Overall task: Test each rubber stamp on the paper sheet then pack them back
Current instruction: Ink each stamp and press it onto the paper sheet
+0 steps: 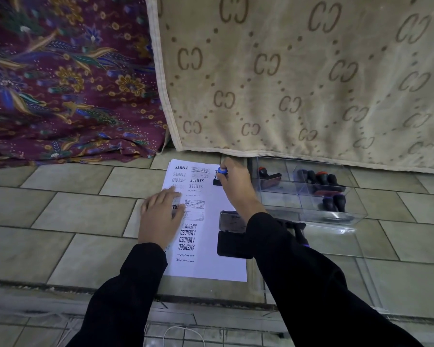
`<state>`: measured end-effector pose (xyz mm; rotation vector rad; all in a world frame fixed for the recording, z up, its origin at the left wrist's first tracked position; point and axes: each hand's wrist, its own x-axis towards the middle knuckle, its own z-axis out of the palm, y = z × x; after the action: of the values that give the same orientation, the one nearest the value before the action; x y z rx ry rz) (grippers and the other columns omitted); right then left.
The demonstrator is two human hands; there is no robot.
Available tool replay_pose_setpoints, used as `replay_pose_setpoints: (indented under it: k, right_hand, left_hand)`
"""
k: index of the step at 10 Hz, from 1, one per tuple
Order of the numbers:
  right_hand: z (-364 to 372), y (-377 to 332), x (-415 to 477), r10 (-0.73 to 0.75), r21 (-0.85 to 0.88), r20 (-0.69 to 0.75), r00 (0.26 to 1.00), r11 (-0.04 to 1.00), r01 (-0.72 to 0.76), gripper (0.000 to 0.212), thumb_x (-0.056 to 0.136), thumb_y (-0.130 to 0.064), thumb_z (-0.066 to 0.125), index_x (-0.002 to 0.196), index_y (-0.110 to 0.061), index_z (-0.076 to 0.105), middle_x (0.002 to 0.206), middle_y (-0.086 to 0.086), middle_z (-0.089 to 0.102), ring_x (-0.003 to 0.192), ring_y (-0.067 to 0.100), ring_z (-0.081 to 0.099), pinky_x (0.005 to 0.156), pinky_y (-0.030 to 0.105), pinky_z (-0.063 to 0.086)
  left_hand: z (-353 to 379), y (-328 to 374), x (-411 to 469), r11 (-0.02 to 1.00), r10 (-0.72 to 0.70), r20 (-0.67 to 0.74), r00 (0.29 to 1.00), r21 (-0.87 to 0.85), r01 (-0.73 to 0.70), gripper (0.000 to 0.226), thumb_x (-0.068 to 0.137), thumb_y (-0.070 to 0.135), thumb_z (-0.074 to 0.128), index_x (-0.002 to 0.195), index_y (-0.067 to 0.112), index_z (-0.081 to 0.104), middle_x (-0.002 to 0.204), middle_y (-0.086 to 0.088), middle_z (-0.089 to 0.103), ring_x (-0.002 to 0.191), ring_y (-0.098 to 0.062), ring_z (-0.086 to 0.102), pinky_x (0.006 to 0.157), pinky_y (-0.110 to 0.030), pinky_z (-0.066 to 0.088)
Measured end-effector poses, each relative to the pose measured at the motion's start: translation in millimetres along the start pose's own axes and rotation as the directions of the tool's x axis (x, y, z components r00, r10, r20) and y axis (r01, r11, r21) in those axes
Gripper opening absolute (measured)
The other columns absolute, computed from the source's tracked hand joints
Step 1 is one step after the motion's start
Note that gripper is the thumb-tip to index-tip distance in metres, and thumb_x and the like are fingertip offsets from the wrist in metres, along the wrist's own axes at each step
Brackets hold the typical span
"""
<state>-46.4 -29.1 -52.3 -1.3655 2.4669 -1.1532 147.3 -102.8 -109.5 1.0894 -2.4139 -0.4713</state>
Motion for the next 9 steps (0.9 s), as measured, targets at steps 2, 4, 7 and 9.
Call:
replay_pose_setpoints:
  k: [2,4,7,9]
  right_hand:
    - [1.7,0.4,0.4,0.015,0.022,0.002,1.0,1.0,-0.015,0.009,0.089,-0.001,0.055,0.085,-0.005,0.048,0.091,0.012,0.06,0.082,0.028,0.057,0.07,0.038,0.049]
    - [-0.9,-1.6,-1.2,0.009,0.018,0.023,1.0,1.0,-0.01,0.02,0.088,0.004,0.054,0.078,-0.008,0.042,0.086,0.01,0.056,0.074,0.015,0.051,0.059,0.026,0.042]
    - [-2.8,-9.0,7.9,0.063,-0.074,0.046,0.997,0.995,-0.06,0.018,0.088,0.003,0.052,0.078,-0.008,0.041,0.087,0.017,0.059,0.075,0.026,0.052,0.065,0.04,0.047]
    - [-20.0,-4.2,15.9,0.155,0.137,-0.087,0.984,0.98,-0.143,0.01,0.085,0.0,0.06,0.093,-0.004,0.057,0.091,0.01,0.064,0.077,0.023,0.059,0.068,0.024,0.045]
  left_hand:
    - [0.7,-1.1,0.4,1.0,0.009,-0.01,1.0,0.002,-0.009,0.028,0.091,0.034,0.054,0.119,0.029,0.057,0.141,0.012,0.049,0.13,-0.013,0.039,0.109,-0.033,0.019]
    - [1.8,-2.4,0.1,1.0,0.016,-0.003,1.0,0.001,-0.016,0.029,0.092,0.034,0.053,0.12,0.028,0.056,0.142,0.012,0.047,0.131,-0.013,0.039,0.11,-0.034,0.018]
    - [1.1,-1.5,-0.2,1.0,0.015,-0.003,1.0,0.003,-0.015,0.029,0.092,0.034,0.053,0.12,0.028,0.056,0.142,0.011,0.048,0.131,-0.013,0.039,0.109,-0.034,0.018]
    - [1.5,-2.3,0.3,1.0,0.012,-0.003,1.0,0.0,-0.012,0.029,0.092,0.034,0.053,0.12,0.029,0.057,0.141,0.012,0.048,0.13,-0.013,0.039,0.11,-0.034,0.019]
